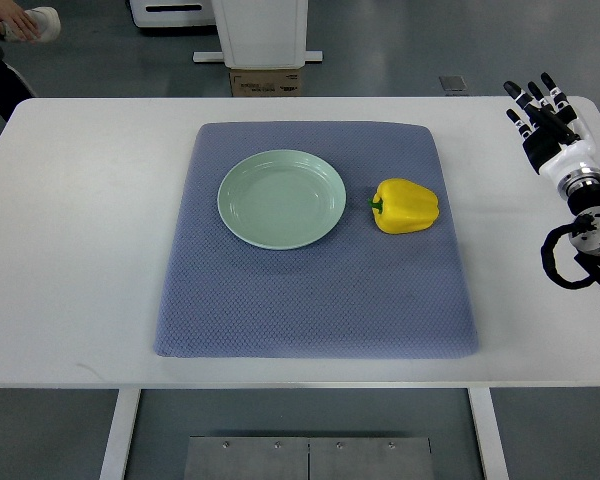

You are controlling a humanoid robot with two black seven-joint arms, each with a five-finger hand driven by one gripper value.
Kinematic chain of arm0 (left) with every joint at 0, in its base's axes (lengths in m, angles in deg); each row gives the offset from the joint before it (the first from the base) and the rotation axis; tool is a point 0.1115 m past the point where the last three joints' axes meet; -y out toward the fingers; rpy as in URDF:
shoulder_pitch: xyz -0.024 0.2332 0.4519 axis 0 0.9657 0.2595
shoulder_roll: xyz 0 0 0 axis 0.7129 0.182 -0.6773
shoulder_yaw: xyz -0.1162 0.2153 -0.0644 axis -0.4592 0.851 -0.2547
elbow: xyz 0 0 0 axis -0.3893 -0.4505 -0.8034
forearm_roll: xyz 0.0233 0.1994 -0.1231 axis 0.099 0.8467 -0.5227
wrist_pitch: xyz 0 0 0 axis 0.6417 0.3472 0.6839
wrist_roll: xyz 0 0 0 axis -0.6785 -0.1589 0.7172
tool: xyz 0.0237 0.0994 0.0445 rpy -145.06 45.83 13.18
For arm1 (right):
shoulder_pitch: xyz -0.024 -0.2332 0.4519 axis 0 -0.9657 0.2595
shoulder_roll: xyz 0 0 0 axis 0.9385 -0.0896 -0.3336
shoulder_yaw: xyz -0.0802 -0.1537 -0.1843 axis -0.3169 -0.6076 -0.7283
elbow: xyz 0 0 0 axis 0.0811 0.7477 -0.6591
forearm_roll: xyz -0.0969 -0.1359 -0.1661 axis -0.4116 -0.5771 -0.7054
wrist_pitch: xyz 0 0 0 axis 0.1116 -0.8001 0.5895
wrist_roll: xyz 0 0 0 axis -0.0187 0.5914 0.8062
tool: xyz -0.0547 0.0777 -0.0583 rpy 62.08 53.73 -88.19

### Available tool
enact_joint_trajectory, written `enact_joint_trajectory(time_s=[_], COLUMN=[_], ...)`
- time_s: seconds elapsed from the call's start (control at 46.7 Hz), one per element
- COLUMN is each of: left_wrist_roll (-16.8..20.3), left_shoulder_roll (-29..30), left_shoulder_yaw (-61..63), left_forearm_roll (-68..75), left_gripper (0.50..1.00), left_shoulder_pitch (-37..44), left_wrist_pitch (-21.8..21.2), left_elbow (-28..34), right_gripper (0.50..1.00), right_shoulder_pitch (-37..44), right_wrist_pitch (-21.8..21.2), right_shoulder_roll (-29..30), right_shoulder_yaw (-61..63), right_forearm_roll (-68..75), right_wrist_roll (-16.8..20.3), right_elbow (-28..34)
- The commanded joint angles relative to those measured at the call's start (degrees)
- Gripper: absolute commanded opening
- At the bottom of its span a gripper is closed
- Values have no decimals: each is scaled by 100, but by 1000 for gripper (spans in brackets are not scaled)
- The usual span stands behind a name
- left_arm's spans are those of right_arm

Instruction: Place yellow pepper on plate with right hand

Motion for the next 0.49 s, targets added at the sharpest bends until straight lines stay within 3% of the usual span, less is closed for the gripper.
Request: enact_joint_trajectory(time_s=[0.0, 0.471], left_wrist_roll=[0, 0], left_shoulder_roll=[0, 0], left_shoulder_yaw=[6, -3], left_forearm_roll=[-2, -2], left_gripper=[1000, 1000], left_shoulder_pitch=[14, 119], left_wrist_pitch=[-15, 11], left_elbow=[1, 10], right_gripper=[1000, 1000], right_shoulder_pitch=[9, 9], right_wrist_pitch=[1, 1], right_shoulder_roll=[0, 35], right_shoulder_yaw=[0, 0], right_forearm_roll=[0, 0], right_wrist_roll=[-6, -7], right_elbow=[-8, -17])
